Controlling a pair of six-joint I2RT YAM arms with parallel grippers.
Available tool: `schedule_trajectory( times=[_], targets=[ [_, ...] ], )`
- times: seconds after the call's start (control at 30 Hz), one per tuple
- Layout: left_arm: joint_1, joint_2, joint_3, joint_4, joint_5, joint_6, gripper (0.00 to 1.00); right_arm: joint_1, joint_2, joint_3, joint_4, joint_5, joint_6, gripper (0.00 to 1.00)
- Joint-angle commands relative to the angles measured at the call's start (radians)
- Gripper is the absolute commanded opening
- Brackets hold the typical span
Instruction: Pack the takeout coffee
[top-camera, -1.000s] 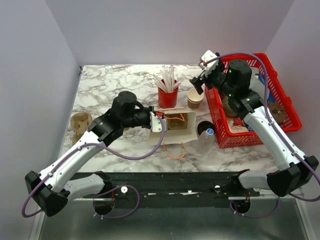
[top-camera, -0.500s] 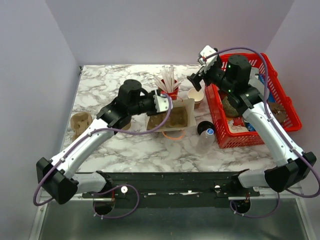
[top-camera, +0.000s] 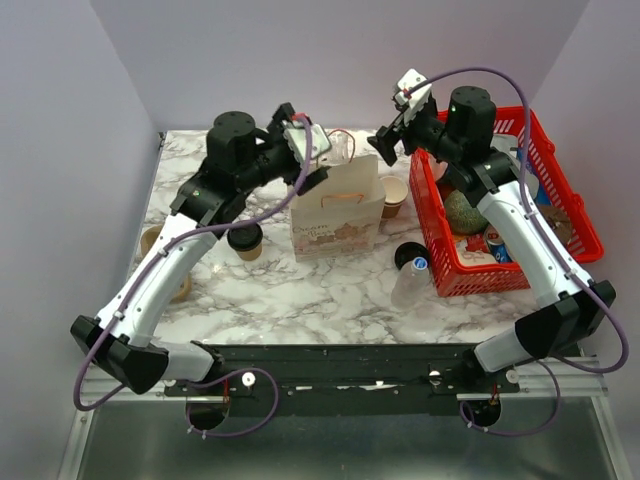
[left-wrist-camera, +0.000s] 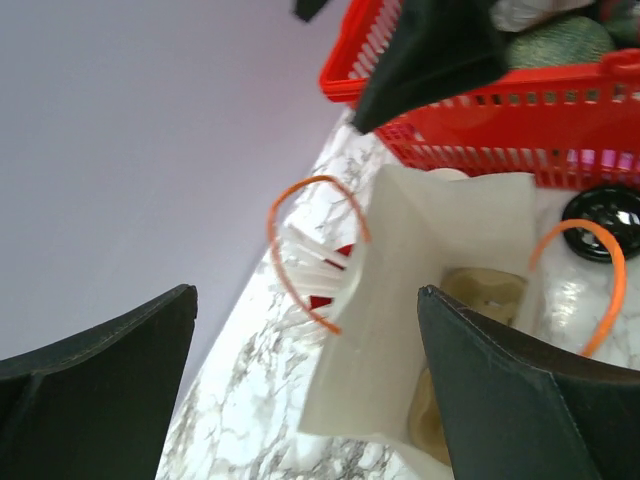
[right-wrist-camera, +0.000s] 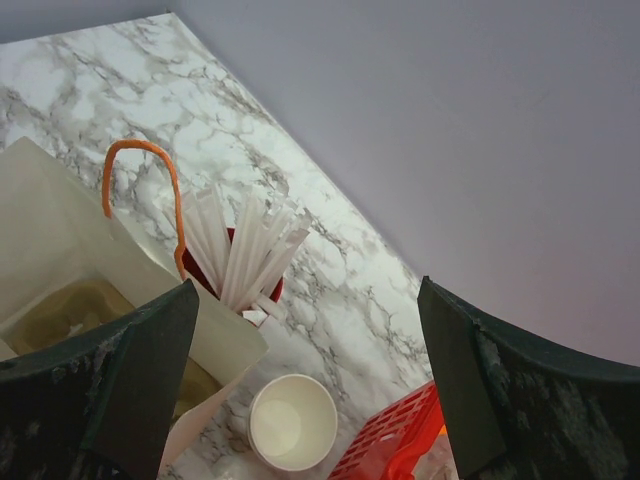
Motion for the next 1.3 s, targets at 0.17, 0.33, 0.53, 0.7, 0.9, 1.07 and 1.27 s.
schedule_trajectory(
  times=[0.17,0.33,0.53,0.7,0.9,1.07,1.27],
  targets=[
    [0.344,0.088,0.128,-0.348,-0.071,-0.269,0.99,-0.012,0.018,0.049,-0.007,-0.056,0.03,1.0],
    [0.419,0.213,0.117,-0.673,0.123,-0.003,0.97,-0.021,0.038,0.084,-0.082,-0.145,0.058,1.0],
    [0.462,0.213,0.068,-0.851,0.305,0.6,0.99,-0.021,0.047,0.101,-0.17,-0.249,0.027,1.0],
    [0.462,0.299,0.12,-1.014,0.265,0.939,0.99,-0.021,0.036,0.095,-0.202,-0.26,-0.004,1.0],
    [0.461,0.399,0.141,-1.077,0.184,1.134,0.99,-0.021,0.012,0.068,-0.208,-0.263,-0.013,1.0],
    [0.459,0.445,0.155,-1.097,0.171,1.185,0.98,-0.021,-0.008,0.04,-0.216,-0.26,-0.02,1.0],
    [0.45,0.474,0.132,-1.089,0.119,1.193,0.96,-0.021,-0.016,0.032,-0.233,-0.249,-0.048,1.0]
  ],
)
